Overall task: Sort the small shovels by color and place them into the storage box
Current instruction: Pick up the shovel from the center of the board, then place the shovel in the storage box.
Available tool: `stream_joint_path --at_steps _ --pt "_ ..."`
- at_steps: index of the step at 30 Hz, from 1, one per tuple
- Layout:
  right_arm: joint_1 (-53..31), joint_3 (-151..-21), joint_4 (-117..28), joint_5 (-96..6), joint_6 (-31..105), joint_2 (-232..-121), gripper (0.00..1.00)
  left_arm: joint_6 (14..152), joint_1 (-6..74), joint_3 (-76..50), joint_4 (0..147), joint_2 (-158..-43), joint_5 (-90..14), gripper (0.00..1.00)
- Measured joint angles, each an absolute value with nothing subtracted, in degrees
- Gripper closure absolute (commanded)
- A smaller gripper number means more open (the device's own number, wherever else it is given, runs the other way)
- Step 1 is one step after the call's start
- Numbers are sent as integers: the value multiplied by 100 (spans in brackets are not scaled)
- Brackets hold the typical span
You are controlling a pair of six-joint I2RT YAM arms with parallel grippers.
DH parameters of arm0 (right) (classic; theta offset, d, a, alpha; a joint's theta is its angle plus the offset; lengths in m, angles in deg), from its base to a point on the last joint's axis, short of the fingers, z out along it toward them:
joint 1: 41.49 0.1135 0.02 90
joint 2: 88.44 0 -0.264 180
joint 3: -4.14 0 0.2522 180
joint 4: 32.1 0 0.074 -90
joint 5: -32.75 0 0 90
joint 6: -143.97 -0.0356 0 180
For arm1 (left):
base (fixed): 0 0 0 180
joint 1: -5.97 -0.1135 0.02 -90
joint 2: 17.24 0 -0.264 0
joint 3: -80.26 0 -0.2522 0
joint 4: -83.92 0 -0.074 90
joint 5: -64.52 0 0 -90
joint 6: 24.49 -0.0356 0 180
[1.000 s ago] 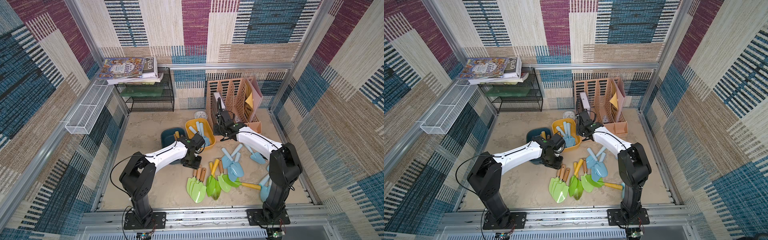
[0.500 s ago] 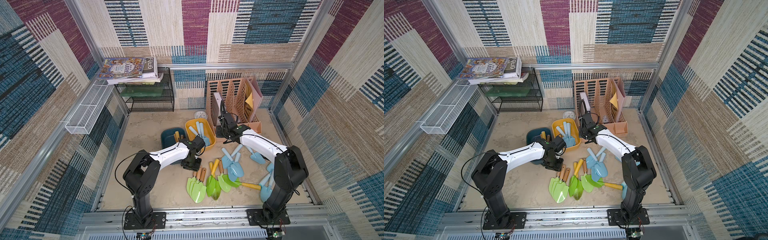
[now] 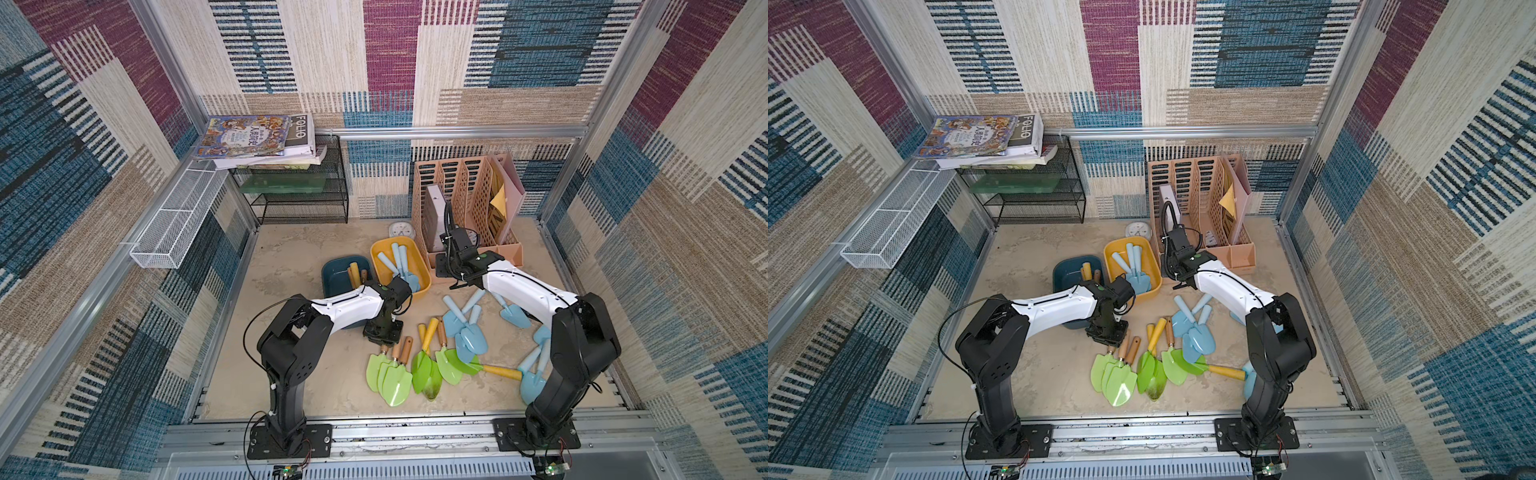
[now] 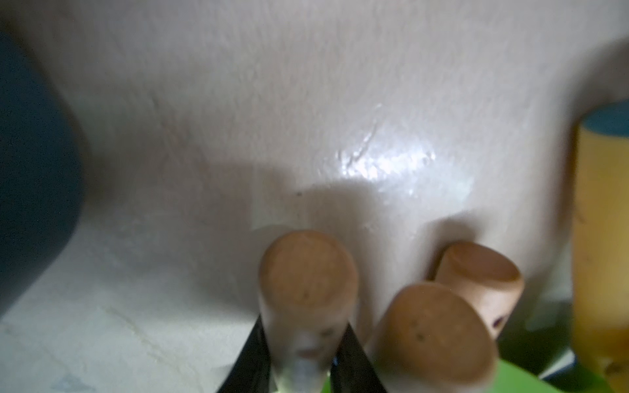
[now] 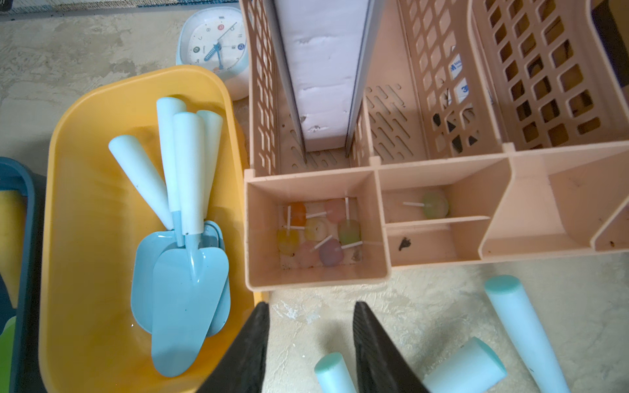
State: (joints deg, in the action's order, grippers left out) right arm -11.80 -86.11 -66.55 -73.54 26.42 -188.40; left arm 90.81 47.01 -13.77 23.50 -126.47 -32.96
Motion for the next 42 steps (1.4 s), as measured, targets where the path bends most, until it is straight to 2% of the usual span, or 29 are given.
stream_joint_path --at_steps 5,15,26,34,38,42 --pt "-1237 -8548 -6652 -7363 2640 -18775 57 9075 4730 -1320 2289 -12660 -3288 99" --pt "-1309 -8327 -6652 -7409 2590 -18705 57 8946 4902 -874 2232 -12317 -2982 100" --pt "-1346 -8358 -6600 -7459 2494 -18770 57 8760 4819 170 1712 -11923 -1568 100" --pt "-1381 -8467 -6574 -7485 2494 -18845 57 8736 3862 520 1754 -11598 -862 100" --pt "-1425 -8500 -6574 -7492 2496 -18853 57 8882 3132 376 1990 -11578 -824 100" --pt "-1486 -8515 -6576 -7503 2496 -18856 57 9053 2616 468 2084 -12019 -993 100"
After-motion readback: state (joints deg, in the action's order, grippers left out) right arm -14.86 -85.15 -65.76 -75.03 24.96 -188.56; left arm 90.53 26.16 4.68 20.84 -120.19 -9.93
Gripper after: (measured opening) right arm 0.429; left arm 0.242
